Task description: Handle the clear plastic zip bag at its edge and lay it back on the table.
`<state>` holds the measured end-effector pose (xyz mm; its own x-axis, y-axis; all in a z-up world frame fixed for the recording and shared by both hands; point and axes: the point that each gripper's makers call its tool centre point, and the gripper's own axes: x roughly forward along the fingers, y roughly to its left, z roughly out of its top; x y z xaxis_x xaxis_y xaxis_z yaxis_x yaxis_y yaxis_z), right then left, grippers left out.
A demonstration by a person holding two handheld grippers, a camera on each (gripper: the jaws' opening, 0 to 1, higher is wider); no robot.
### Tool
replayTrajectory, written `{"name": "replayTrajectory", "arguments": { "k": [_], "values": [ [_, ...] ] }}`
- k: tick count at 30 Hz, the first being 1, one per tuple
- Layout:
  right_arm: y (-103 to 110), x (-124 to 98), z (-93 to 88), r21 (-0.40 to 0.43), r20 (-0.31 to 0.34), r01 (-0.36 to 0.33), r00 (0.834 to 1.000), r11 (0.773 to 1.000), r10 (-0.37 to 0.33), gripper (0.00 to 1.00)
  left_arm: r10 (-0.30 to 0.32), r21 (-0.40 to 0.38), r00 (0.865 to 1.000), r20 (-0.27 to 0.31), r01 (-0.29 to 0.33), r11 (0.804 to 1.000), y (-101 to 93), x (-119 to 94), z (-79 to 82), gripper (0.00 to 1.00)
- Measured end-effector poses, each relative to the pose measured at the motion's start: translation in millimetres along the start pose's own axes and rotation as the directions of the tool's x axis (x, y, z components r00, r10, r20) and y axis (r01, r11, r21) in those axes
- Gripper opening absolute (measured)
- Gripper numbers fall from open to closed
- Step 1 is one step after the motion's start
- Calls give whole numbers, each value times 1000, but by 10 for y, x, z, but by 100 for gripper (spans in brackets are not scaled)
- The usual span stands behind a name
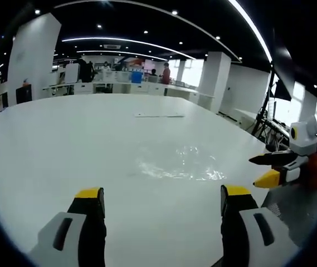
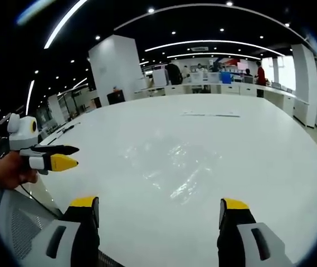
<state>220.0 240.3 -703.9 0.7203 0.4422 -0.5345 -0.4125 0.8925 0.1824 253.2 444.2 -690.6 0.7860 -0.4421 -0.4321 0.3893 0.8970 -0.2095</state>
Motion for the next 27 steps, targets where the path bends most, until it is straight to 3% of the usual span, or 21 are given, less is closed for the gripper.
{"name": "replayTrajectory", "arguments": {
  "k": [15, 27],
  "values": [
    [49, 103, -16, -13, -11, -31, 999, 999, 31, 88, 9, -19, 1000, 8, -9, 1000, -23, -49, 48, 84],
    [149, 431, 327, -67, 4, -80, 997, 994, 81, 85, 23, -42, 1000, 7, -23, 999, 46, -57, 35, 84]
  ]
}}
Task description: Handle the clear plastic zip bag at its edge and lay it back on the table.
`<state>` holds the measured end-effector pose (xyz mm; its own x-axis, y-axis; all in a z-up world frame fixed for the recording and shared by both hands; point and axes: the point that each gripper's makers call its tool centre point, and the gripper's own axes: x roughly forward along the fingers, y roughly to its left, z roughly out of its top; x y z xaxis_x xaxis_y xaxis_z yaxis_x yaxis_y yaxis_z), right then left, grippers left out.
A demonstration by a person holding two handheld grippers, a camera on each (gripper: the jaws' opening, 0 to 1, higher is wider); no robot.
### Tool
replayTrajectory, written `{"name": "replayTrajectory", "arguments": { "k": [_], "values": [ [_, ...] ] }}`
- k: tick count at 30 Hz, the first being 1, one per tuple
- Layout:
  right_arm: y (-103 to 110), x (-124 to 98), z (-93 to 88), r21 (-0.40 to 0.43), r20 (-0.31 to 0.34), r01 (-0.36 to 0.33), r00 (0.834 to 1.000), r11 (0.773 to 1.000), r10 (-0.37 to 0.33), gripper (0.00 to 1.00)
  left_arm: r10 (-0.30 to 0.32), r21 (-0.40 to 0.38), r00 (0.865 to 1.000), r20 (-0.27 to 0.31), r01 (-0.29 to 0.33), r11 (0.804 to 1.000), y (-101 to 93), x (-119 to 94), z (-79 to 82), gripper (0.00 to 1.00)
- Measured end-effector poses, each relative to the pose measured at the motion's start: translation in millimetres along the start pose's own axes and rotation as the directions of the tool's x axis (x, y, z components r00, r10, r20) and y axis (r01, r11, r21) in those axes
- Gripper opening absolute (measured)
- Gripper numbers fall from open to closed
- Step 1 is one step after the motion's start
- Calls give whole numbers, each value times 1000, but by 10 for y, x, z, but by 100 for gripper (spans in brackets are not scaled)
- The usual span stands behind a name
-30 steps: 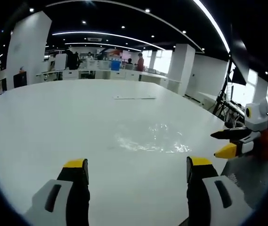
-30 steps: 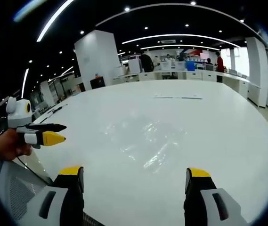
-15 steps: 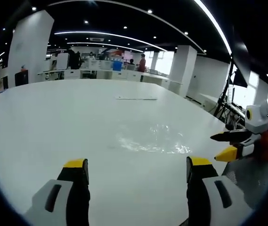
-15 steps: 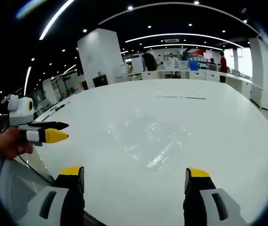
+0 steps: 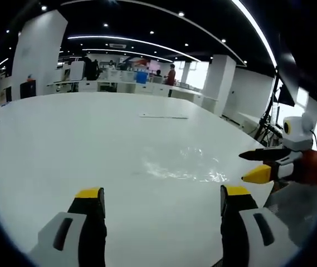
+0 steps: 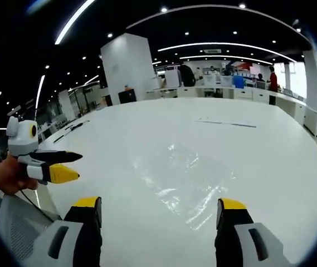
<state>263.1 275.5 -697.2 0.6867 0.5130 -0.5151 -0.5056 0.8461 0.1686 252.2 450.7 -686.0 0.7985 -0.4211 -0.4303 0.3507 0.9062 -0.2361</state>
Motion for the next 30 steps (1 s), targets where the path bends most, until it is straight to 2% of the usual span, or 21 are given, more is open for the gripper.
{"name": "replayTrajectory", "arguments": {
  "k": [16, 21, 30],
  "values": [
    [265, 624, 342, -81, -23, -81, 997, 993, 79, 81, -3, -9, 1000, -5, 3, 1000, 32, 13, -32, 83],
    [434, 786, 326, -109, -53, -114, 993, 987, 109, 80, -1, -20, 1000, 1, 1, 1000, 45, 4, -23, 82],
    [552, 1129, 348, -105, -91, -130, 989, 986, 120, 76, -1, -23, 1000, 0, 1, 1000, 48, -1, -29, 82]
  ]
}}
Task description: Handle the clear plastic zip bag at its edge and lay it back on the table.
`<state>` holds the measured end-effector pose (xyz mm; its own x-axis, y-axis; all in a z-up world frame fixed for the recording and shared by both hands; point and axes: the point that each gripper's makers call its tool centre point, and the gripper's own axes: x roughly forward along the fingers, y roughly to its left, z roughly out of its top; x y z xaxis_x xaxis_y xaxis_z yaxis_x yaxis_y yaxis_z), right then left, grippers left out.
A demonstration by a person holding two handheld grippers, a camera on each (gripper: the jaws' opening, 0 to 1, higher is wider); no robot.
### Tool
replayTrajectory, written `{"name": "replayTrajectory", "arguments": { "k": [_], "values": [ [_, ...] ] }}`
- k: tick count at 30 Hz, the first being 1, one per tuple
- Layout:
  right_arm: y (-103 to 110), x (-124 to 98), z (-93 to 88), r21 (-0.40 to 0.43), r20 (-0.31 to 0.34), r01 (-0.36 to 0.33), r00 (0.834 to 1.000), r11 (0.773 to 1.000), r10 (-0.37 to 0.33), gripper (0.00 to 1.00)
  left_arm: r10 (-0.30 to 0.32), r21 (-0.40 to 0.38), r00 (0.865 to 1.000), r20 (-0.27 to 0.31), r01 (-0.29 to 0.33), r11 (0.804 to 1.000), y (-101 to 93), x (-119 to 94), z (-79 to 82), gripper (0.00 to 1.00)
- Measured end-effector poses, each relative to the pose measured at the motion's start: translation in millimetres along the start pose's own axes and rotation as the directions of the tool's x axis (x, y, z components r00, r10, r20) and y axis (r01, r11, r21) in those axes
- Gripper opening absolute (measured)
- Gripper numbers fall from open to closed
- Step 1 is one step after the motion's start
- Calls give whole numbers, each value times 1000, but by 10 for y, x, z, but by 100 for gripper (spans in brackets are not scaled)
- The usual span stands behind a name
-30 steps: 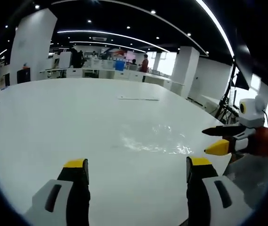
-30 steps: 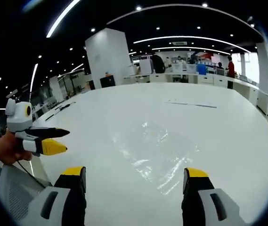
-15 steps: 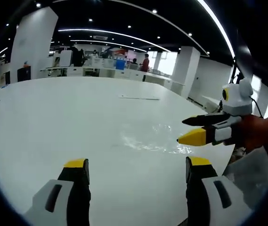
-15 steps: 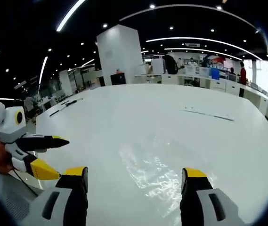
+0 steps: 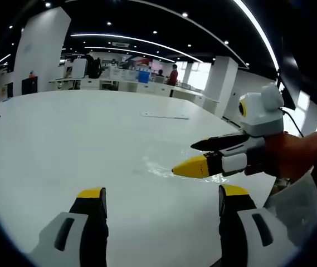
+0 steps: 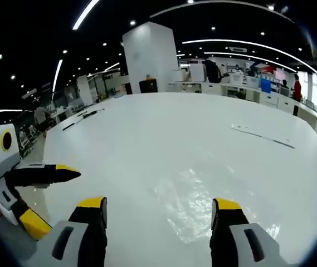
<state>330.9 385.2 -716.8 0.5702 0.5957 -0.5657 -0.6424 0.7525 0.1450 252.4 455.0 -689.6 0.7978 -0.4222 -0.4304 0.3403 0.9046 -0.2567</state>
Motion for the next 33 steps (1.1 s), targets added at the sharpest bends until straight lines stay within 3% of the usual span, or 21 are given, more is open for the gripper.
{"name": "replayTrajectory", "arguments": {
  "k": [9, 20, 33],
  "values": [
    [-131, 333, 85, -9, -54, -9, 998, 1000, 8, 75, 1, -20, 1000, 6, 0, 1000, 49, 38, -21, 82],
    [-202, 618, 159, 22, -73, -4, 997, 1000, 5, 71, 8, -32, 1000, 0, -8, 999, 58, 26, -30, 81],
    [-146, 894, -37, -34, -134, -9, 991, 999, 4, 67, 21, -51, 1000, 8, -21, 998, 77, -5, -7, 80]
  ]
}}
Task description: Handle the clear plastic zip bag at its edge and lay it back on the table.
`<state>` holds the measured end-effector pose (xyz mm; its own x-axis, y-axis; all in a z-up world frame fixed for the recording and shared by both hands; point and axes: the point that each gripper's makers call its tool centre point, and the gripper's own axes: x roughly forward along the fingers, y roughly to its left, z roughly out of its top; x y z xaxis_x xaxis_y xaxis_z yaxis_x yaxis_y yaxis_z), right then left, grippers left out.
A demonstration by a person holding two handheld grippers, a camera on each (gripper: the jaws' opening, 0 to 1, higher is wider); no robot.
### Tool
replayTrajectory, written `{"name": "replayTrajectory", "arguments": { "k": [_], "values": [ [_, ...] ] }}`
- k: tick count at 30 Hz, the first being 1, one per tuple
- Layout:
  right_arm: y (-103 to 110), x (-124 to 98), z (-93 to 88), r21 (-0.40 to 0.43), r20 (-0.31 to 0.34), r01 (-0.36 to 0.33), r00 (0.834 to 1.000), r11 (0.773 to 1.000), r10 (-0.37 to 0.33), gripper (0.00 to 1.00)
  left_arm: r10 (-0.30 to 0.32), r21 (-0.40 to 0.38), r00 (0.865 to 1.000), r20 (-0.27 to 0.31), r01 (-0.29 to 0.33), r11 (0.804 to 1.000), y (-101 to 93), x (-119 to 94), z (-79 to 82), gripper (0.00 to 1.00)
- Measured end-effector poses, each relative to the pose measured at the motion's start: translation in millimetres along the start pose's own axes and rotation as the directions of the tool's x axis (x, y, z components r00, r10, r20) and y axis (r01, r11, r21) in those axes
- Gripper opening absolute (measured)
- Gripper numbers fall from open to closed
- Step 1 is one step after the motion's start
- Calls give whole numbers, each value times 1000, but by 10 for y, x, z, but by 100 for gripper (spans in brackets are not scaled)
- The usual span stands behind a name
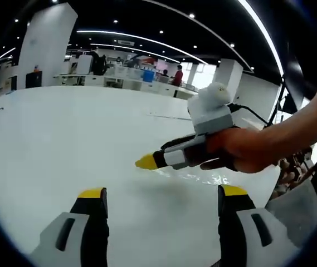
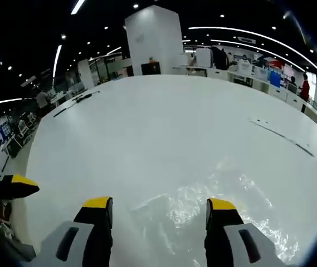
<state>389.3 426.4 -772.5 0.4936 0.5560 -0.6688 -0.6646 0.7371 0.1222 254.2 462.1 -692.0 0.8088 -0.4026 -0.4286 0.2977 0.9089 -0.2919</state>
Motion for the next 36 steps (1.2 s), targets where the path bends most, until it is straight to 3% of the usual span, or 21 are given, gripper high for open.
{"name": "replayTrajectory", "arguments": {
  "k": [6, 11, 17, 31, 34, 36],
  "values": [
    [-25, 19, -60, -34, -34, 7, 999, 999, -8, 66, 4, -12, 1000, -7, -4, 1000, 7, -10, -13, 79],
    [-96, 5, -46, -52, -24, 42, 999, 998, -43, 58, 9, -22, 1000, -9, -9, 1000, 34, -1, -25, 79],
    [-101, -5, -70, -131, -43, 36, 998, 991, -42, 54, 2, -23, 1000, -16, -3, 1000, 23, 15, -42, 78],
    [-217, -10, -42, -82, -64, 20, 998, 996, -25, 19, -7, -29, 1000, -29, 6, 1000, 4, 24, -63, 73],
    [-161, -48, -63, -121, -74, 23, 997, 992, -32, 15, -7, -27, 999, -31, 6, 1000, 4, 26, -71, 73],
    [-229, -63, -75, -195, -94, 38, 994, 980, -57, 9, -3, -21, 999, -39, 2, 1000, 7, 22, -81, 72]
  ]
}}
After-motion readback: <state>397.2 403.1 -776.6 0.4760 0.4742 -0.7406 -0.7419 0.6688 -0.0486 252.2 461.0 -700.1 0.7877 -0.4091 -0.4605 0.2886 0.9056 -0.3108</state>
